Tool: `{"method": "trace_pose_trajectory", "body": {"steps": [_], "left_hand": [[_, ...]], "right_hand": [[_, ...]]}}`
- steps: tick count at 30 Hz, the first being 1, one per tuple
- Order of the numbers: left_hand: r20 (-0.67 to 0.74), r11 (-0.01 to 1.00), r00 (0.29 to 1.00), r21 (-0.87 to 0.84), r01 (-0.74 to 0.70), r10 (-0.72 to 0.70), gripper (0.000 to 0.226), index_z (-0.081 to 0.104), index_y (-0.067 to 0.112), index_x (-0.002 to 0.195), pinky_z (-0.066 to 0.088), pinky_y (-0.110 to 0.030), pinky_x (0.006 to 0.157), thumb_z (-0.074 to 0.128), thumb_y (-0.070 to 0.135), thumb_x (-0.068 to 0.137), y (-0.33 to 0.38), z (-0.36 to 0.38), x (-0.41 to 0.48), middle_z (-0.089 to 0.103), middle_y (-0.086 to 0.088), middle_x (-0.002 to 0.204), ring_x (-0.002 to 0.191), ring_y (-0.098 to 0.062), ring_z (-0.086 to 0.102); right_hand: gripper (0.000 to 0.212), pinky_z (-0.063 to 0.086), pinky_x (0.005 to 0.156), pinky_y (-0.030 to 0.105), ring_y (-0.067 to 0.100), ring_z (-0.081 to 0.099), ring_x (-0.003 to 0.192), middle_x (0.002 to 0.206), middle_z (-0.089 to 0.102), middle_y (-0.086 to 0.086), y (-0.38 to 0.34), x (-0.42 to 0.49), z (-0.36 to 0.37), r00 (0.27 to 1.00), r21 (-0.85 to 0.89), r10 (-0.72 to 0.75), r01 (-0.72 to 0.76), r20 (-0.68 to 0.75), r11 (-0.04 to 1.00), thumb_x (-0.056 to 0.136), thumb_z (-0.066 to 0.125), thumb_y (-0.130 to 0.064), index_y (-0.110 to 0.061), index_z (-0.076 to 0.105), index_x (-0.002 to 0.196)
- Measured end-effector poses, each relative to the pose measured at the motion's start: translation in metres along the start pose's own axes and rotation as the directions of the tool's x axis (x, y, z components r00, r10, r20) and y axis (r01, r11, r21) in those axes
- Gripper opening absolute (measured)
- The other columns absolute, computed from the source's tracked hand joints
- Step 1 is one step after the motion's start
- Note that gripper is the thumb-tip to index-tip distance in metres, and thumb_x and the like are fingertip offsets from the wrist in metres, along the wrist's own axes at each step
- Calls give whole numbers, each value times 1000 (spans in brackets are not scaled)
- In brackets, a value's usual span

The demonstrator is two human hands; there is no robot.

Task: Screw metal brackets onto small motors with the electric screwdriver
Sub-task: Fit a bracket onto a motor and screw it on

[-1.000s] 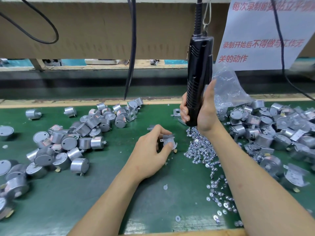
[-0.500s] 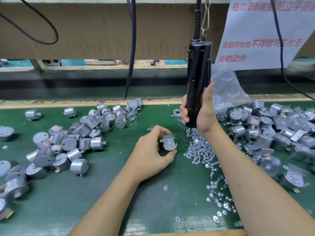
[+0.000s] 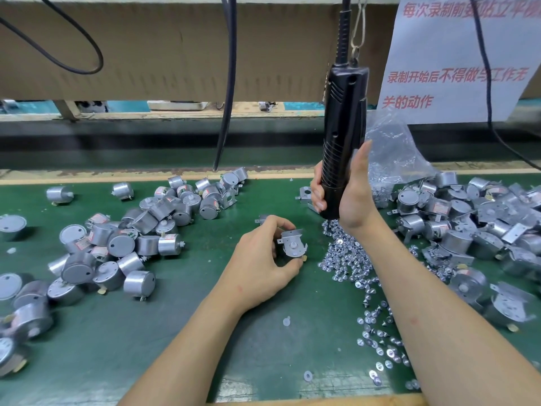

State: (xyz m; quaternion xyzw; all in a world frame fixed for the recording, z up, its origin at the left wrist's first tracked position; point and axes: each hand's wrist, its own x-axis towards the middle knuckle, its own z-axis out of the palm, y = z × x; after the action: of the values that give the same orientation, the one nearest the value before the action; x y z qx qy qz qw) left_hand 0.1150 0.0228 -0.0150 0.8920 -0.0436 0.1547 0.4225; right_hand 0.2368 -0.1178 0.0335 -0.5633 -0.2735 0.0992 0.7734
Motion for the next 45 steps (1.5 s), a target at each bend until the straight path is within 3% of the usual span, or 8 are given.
{"method": "trace_pose_trajectory", "body": {"steps": [21,37,42,45], "left_hand": [[-2,998,1000,63,-12,12,29,56,30,102,36,-8,63,76,30,80,-1,1,1,60,24,84,72,4,50],[1,995,1000,92,28,-28,36,60,30,108,36,-7,66,80,33,79,-2,0,2,55,28,80,74,8,49],[-3,995,1000,95,31,-31,38,61,29,109,36,-7,65,82,34,78,-3,-1,2,52,43,83,75,2,51],[-7,996,1000,93,19,-18,37,61,27,108,35,-4,65,82,31,78,-3,-1,1,50,48,84,75,8,51]], "right_hand": [[87,39,45,24,18,42,41,55,49,3,6,-2,8,998,34,31,-33,57,999,62,42,-102,-16,57,67],[86,39,47,26,19,42,42,56,50,3,4,-5,14,998,2,38,-38,57,999,66,39,-101,-16,57,67],[86,39,47,25,19,43,42,55,49,3,-3,-7,17,997,17,24,-26,69,1000,64,39,-101,-17,57,67],[86,37,47,24,18,42,41,54,48,2,-11,-7,20,997,55,-1,-3,78,999,63,40,-100,-15,55,68]]}}
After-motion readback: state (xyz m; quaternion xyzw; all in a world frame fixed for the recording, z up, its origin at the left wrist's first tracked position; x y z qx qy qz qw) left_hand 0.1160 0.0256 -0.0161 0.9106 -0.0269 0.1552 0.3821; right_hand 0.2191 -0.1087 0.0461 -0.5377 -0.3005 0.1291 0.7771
